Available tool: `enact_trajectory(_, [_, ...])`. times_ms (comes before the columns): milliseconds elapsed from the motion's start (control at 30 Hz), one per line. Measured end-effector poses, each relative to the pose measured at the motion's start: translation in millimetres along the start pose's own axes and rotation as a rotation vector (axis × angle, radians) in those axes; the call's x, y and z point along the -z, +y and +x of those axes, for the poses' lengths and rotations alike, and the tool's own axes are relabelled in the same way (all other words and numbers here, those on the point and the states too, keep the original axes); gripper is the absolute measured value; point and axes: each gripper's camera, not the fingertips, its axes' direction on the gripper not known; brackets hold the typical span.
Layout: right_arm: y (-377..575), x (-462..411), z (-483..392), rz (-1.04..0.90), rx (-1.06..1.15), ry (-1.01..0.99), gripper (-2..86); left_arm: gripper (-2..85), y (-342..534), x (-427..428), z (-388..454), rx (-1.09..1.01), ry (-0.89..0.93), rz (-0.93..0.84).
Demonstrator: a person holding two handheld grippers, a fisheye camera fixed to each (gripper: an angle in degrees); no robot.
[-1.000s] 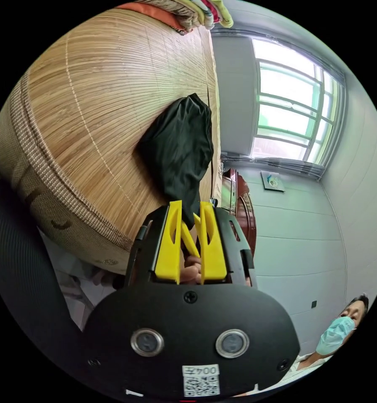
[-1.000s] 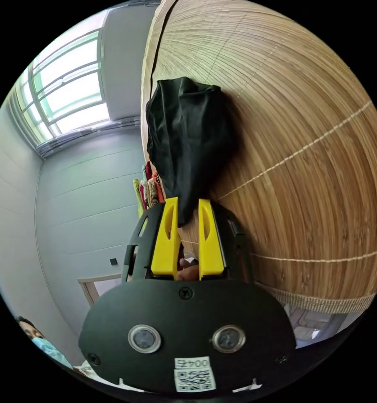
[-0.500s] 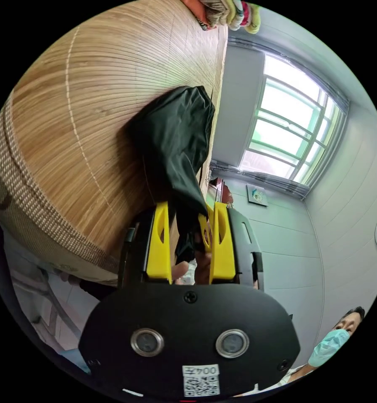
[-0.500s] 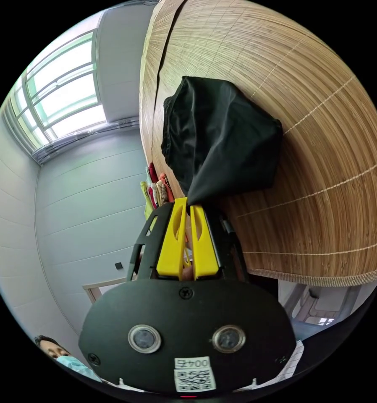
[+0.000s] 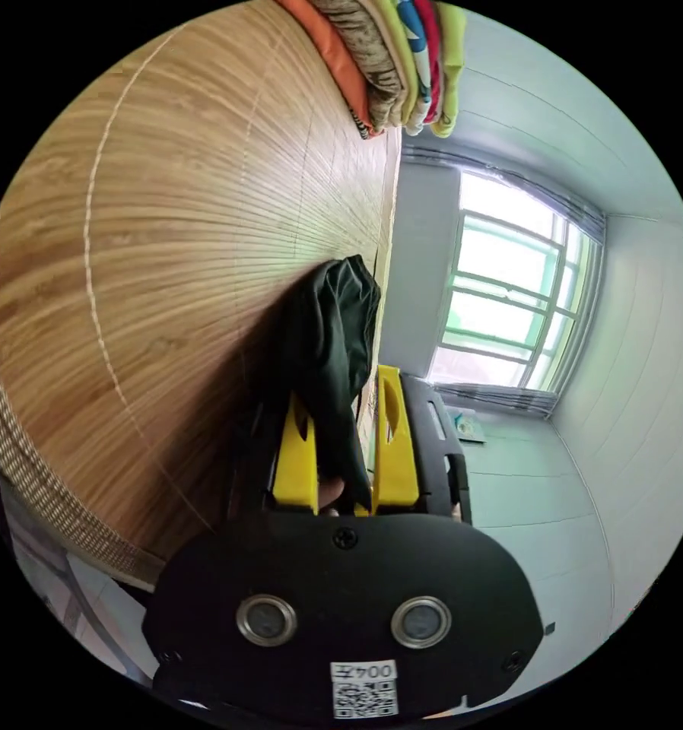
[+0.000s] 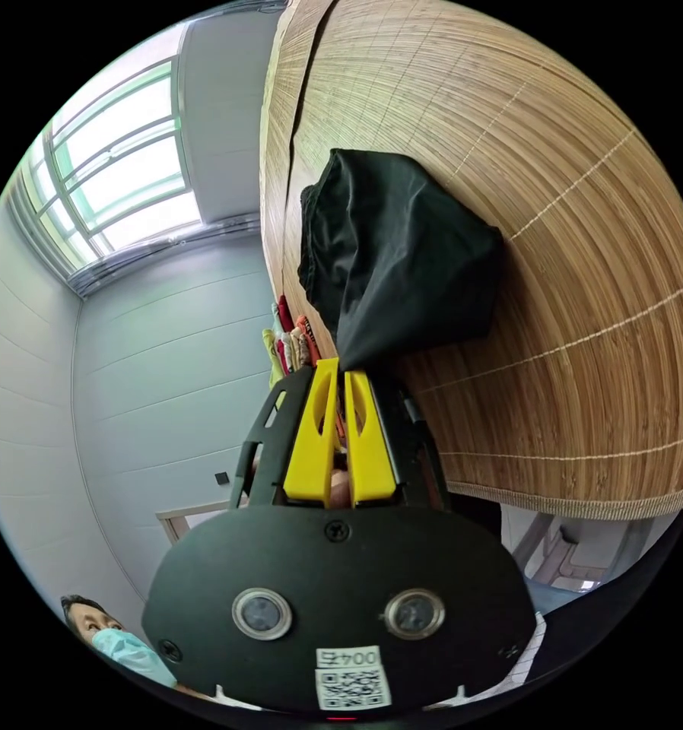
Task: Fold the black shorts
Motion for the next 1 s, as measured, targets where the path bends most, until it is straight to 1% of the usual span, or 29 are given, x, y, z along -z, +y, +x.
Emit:
enact_trajectory(100, [4,2,4,-0.013,0.013,-0.001,1.7,6.1,-16,-11,26,-0.069,-0.076,-0.032])
enact_trajectory(167, [8,4,9,-0.017,0.039,-0.026,5.3,5.8,-23,-17,40,-0.106,-0.091,-0.035])
enact_trajectory(233, [20,10,20,-0.014,0.088,-0.122,11.6,5.6,-29,-22,54,-0.118,-0.085,-0.043])
enact_trajectory(333, [36,10,42,-0.047,0.077,-0.242,15.1,5.4,-36,-32,78,-0.121,-0.057,-0.069])
enact_trajectory(433, [50,4,58,-0.039,0.042,-0.341,16.6,5.3,-41,-43,109,-0.148,-0.064,-0.092])
enact_trajectory(667, [64,-18,57,-0.004,0.002,-0.410,16.9,5.0,-61,-62,159,-0.128,-0.042,-0.111])
enact_trajectory(767, [72,-18,60,0.069,-0.025,-0.449,16.2,4.9,-74,-69,172,-0.128,-0.040,-0.113])
enact_trajectory(867, [73,-11,62,0.148,-0.040,-0.484,13.5,4.9,-89,-70,179,-0.132,-0.036,-0.113])
enact_trajectory(1000, [73,-4,56,0.224,-0.054,-0.432,7.3,4.9,-110,-72,189,-0.152,-0.030,-0.114])
